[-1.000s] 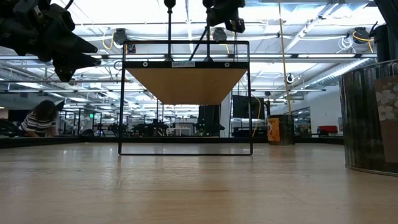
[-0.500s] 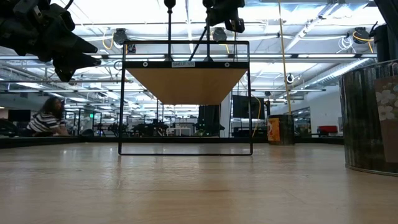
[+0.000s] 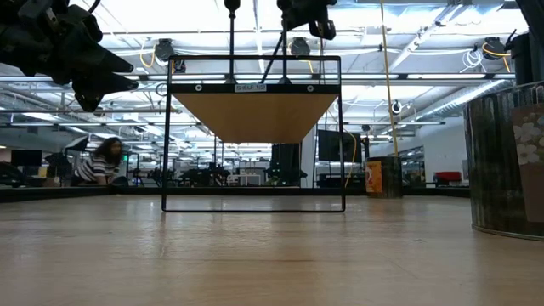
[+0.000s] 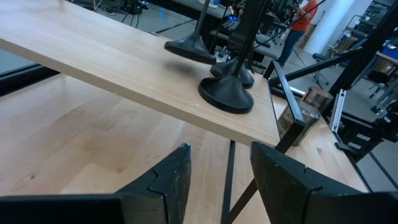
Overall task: Pick & Place candle stick holders
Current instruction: Put the black candle holder on the shelf, then put the top orange scented candle on the shelf
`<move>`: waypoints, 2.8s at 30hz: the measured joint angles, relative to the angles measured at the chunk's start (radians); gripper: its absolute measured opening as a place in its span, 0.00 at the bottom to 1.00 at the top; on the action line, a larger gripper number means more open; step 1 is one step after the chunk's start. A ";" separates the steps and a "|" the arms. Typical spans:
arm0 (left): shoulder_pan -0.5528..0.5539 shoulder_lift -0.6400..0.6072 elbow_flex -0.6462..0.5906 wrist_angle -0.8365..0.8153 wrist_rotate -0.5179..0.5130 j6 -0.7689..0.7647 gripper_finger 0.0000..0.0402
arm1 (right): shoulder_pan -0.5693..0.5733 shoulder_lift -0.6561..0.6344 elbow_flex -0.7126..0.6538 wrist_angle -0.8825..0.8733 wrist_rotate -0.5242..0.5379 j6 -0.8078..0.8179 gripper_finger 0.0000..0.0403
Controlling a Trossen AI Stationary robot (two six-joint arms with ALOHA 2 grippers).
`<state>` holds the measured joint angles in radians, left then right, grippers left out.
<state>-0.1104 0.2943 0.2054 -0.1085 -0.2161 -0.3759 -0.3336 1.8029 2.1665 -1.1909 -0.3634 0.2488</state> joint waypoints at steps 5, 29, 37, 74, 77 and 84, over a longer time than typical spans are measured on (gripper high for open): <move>0.000 0.000 0.000 0.000 0.000 0.001 0.42 | 0.000 -0.013 0.000 -0.006 0.000 0.001 0.07; 0.000 0.000 0.000 0.000 -0.003 -0.002 0.42 | 0.001 -0.012 0.000 0.057 -0.032 -0.008 0.07; 0.000 0.000 0.000 0.000 -0.003 -0.002 0.42 | 0.002 -0.012 0.000 0.072 -0.057 0.000 0.07; 0.000 0.000 0.000 0.005 -0.003 -0.006 0.42 | -0.150 -0.177 -0.041 -0.329 0.600 0.110 0.07; 0.000 0.000 0.000 0.005 -0.003 0.001 0.42 | -0.215 -0.174 -0.085 -0.306 0.598 0.061 0.07; 0.000 0.000 0.000 0.005 -0.003 0.001 0.42 | -0.355 -0.174 -0.282 -0.168 0.583 -0.032 0.17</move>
<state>-0.1106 0.2942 0.2054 -0.1030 -0.2192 -0.3750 -0.6882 1.6287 1.8844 -1.3588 0.2201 0.2168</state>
